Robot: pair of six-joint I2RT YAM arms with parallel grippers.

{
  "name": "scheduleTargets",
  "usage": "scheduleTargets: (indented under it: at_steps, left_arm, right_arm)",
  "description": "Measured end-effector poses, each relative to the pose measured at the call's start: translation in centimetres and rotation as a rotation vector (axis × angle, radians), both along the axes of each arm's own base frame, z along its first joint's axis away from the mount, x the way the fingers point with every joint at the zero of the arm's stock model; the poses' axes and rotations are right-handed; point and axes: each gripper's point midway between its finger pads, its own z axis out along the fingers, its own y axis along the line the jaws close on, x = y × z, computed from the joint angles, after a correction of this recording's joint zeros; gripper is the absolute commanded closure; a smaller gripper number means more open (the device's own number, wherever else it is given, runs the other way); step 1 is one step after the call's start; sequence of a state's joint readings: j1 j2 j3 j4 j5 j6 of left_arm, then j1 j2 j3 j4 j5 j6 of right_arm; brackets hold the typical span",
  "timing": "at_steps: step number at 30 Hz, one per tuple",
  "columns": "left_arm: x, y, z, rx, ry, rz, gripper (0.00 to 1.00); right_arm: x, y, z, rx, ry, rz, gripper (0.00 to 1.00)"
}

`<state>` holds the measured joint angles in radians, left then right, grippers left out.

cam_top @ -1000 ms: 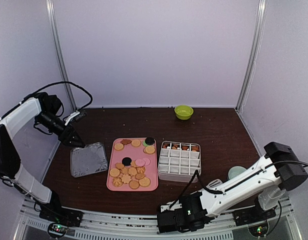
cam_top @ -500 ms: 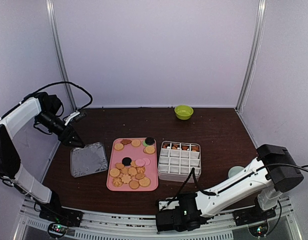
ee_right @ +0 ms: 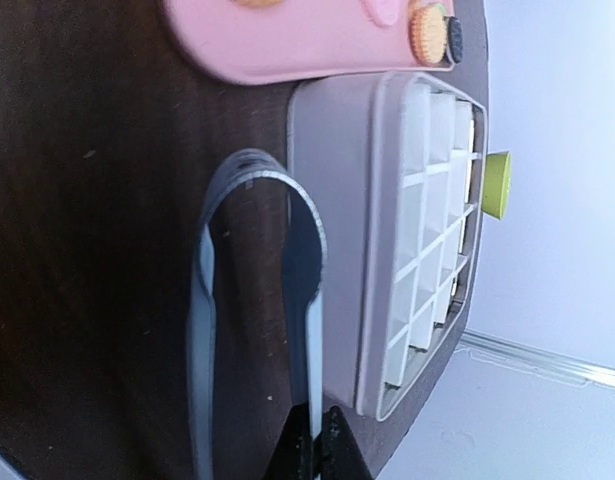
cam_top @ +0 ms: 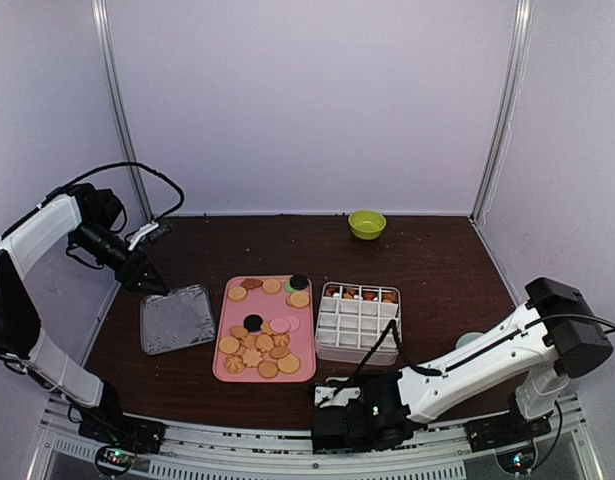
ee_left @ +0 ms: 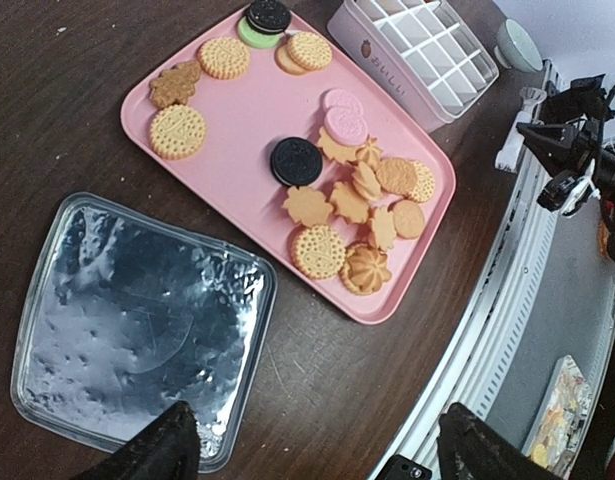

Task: Pack the cookies
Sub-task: Pick up the clamp from the corner of the board, then pass from the right arm to the left

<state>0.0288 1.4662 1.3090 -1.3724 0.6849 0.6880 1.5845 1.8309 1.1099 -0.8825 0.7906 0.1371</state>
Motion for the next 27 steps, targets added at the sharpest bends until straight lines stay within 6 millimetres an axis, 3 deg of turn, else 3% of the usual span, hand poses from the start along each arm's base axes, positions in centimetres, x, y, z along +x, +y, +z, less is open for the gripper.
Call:
scheduleTargets:
  at_steps: [3,5,8,12,15,17,20,27]
  left_arm:
    - [0.0,-0.2,0.5,-0.015,-0.005,0.000,0.12]
    - [0.0,-0.6,1.0,-0.042,-0.010,-0.002,0.10]
    - [0.0,-1.2,1.7,-0.071,-0.019,-0.016,0.08]
    - [-0.9,-3.6,3.5,-0.142,-0.051,-0.090,0.06]
    - [-2.1,-5.5,5.0,-0.213,-0.066,-0.153,0.07]
    - [-2.8,-6.6,6.0,-0.265,-0.080,-0.185,0.10]
    - [-3.3,-7.7,7.6,-0.333,-0.103,-0.221,0.14]
    - [-4.9,-10.3,9.8,-0.450,-0.105,-0.318,0.31]
  right_arm:
    - [1.9,1.3,2.6,0.100,-0.008,-0.058,1.00]
    - [4.3,3.0,6.1,0.244,-0.017,-0.123,1.00]
    - [7.9,5.9,12.9,0.535,-0.032,-0.210,1.00]
    - [12.0,8.8,22.6,0.966,-0.034,-0.278,1.00]
    - [13.3,10.7,27.5,1.232,-0.004,-0.278,1.00]
    - [14.1,11.6,29.1,1.368,0.034,-0.281,1.00]
    - [14.7,13.5,30.0,1.511,0.105,-0.268,1.00]
    - [15.2,18.3,28.7,1.666,0.242,-0.239,1.00]
